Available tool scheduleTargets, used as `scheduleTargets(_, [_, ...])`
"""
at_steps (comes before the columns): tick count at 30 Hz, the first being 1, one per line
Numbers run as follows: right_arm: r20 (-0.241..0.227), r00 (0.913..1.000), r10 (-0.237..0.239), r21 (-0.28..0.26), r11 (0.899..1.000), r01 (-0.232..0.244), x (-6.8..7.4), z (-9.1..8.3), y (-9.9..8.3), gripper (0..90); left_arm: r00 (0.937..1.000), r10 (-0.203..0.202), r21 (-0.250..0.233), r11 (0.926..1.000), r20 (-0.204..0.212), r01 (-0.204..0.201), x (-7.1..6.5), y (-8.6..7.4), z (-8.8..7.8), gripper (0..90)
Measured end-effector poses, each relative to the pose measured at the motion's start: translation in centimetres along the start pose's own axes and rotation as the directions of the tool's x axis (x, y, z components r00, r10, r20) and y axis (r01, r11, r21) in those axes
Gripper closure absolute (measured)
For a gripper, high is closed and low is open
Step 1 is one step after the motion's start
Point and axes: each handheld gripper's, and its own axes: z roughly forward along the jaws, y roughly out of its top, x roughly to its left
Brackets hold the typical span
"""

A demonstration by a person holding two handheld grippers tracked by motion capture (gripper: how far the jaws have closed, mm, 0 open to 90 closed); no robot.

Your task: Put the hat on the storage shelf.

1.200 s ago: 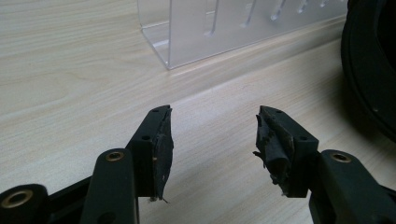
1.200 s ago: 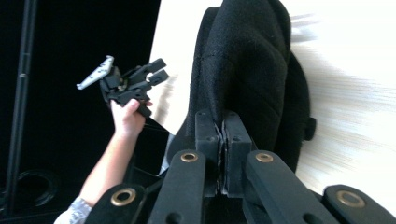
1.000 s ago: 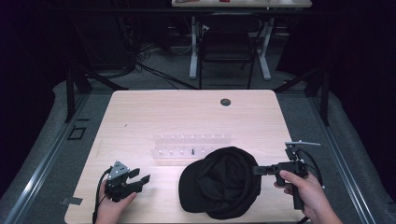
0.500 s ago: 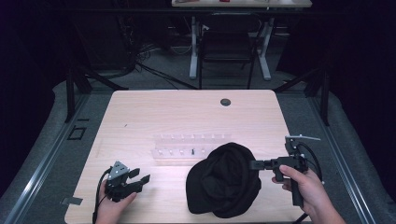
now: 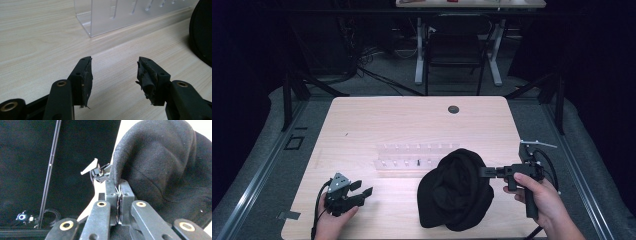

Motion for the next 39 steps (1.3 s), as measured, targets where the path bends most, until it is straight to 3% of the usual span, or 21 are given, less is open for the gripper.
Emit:
scheduleTargets(8, [-0.028,0.9996,0.008,-0.021,1.0,-0.009,1.0,-0.4,0.4,88.2,1.0,-0.002,0.0,1.0,0.0,0.002,0.0,0.0,0.0,45.8])
scheduleTargets(39, [-0.091,0.9948,-0.045,-0.104,0.994,0.036,5.3,-2.3,2.2,88.2,1.0,-0.001,0.001,1.0,0.0,0.001,0.0,0.0,0.1,45.8])
